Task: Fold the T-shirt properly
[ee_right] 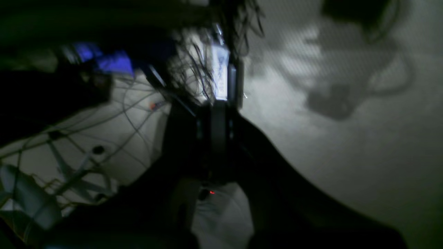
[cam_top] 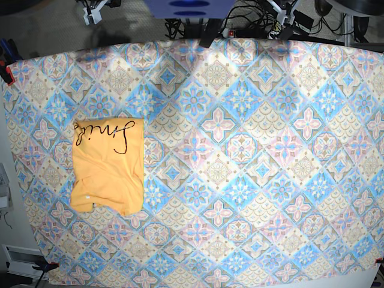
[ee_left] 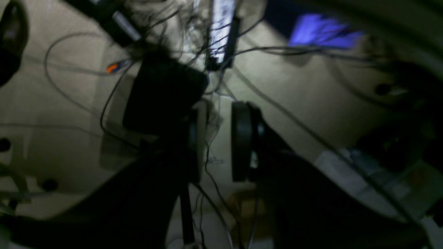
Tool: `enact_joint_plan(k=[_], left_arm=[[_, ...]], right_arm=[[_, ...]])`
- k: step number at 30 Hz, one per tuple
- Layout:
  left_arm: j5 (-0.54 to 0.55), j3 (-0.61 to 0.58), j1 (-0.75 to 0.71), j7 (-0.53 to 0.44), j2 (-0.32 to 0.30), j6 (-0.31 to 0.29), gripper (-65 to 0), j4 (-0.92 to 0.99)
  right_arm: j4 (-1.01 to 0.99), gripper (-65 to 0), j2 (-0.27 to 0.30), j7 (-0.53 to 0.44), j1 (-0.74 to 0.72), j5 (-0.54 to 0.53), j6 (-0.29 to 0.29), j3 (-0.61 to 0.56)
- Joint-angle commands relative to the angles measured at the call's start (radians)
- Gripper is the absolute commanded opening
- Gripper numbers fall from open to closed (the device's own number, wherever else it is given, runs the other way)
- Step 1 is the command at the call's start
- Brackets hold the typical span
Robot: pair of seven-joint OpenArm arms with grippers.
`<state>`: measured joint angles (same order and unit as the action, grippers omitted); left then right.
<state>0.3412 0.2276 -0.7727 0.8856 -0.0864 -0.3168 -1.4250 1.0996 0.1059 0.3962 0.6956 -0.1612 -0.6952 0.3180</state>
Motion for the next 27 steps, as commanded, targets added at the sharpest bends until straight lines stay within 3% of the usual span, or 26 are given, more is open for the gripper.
enact_joint_plan(k=[1, 4, 9, 15, 18, 21, 27], left_arm=[[-0.006, -0.018, 0.020, -0.026, -0.002, -0.008, -53.3, 0.031], [-0.037, -0.047, 0.075, -0.073, -0.002, -0.008, -53.3, 0.158], [-0.057, -0.064, 0.160, -0.201, -0.003, -0.008, -53.3, 0.366], [-0.161, -0.147, 0.272, -0.402, -0.003, -0.008, -53.3, 0.629], [-0.185, -0.196, 0.350, -0.515, -0.002, -0.006, -53.3, 0.814], [-0.190, -0.242, 0.422, -0.618, -0.002, -0.002, -53.3, 0.981], [-0.218, -0.389, 0.516, -0.731, 0.004, 0.112, -53.3, 1.124]], right_arm=[[-0.055, -65.0, 0.010, -0.013, 0.000, 0.004, -0.003, -0.007], [-0.229, -65.0, 0.035, -0.085, -0.066, 0.004, -0.003, -0.055], [-0.496, -65.0, 0.059, -0.300, -0.155, 0.004, -0.003, -0.132], [-0.731, -65.0, 0.061, -0.498, -0.276, 0.004, -0.003, -0.204], [-0.812, -65.0, 0.059, -0.572, -0.325, 0.004, 0.058, -0.204], [-0.852, -65.0, 0.058, -0.609, -0.357, 0.004, 0.072, -0.204], [-0.884, -65.0, 0.002, -0.609, -0.414, 0.002, 0.073, -0.204]])
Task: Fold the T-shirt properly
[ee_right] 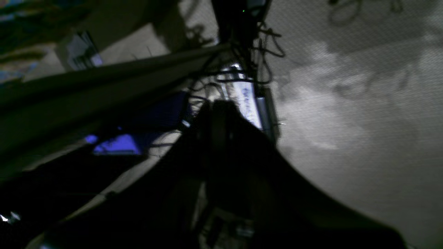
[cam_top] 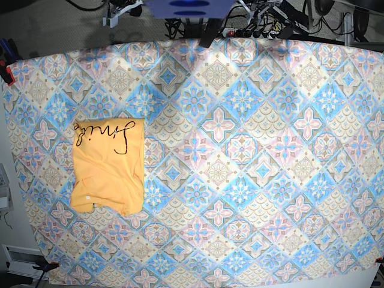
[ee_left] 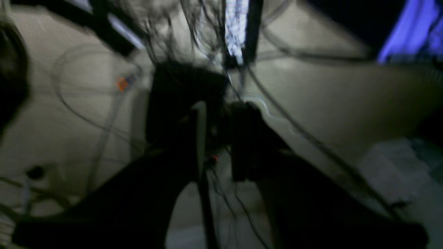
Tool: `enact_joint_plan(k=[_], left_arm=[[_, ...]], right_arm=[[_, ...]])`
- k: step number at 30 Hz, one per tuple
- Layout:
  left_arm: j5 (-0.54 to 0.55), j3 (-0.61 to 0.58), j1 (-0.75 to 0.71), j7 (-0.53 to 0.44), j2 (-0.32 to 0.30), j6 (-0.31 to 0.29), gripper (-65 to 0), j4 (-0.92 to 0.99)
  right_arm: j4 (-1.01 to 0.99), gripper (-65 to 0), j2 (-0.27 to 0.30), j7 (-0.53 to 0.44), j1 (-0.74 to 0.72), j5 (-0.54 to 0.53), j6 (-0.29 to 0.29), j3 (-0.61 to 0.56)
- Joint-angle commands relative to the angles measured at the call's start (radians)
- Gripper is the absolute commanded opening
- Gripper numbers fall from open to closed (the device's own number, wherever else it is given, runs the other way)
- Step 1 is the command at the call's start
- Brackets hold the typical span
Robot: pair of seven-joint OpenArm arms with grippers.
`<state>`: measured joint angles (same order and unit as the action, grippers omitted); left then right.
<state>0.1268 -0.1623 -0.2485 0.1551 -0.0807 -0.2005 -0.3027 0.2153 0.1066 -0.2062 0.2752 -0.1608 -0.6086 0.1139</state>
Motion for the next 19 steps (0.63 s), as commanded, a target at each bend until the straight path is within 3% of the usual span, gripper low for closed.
enact_joint_plan(k=[1, 3, 6, 12, 19], left_arm=[[-0.003, -0.029, -0.005, -0.001, 0.006, 0.008, -53.3, 0.001], [-0.003, -0.075, -0.004, -0.002, 0.017, 0.028, -53.3, 0.001], [0.003, -0.115, -0.002, -0.004, 0.017, 0.059, -53.3, -0.002], [-0.002, -0.121, 0.030, -0.004, 0.014, 0.063, -53.2, 0.003], [0.004, -0.118, 0.038, 0.001, -0.021, 0.063, -53.2, 0.004]], right_arm=[[0.000, -65.0, 0.000, -0.006, -0.007, 0.002, -0.014, 0.000], [-0.014, -65.0, -0.003, -0.005, -0.026, 0.002, -0.012, 0.002], [-0.038, -65.0, -0.060, -0.005, -0.047, 0.000, -0.012, 0.008], [-0.041, -65.0, -0.110, -0.006, -0.047, 0.000, -0.012, 0.010], [-0.032, -65.0, -0.120, -0.006, -0.050, 0.000, -0.012, 0.007]])
